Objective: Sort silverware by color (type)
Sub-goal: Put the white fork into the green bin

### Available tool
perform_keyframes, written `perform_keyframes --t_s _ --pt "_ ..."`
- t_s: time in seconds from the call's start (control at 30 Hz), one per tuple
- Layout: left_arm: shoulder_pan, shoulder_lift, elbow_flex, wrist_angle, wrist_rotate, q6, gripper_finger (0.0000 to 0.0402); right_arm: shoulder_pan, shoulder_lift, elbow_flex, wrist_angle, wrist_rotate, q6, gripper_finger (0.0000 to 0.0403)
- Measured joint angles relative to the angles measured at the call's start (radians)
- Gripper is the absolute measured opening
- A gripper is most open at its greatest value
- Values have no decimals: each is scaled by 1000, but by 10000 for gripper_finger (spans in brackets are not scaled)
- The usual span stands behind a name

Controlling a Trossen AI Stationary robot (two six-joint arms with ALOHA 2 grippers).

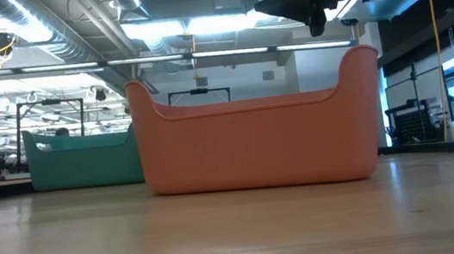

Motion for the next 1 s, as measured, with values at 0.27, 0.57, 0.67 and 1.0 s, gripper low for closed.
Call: perform_keyframes --t_s 0.27,0.57,0.67,1.0 --pt "27 0 2 14 -18 51 71 0 0 0 0 0 2 161" --pt "49 -7 28 -5 -92 148 70 0 0 0 -2 -1 3 161" --pt "50 -8 32 -41 -127 175 70 0 0 0 -6 -1 3 161" --pt "51 -16 37 -102 -190 213 70 0 0 0 -6 -3 3 161"
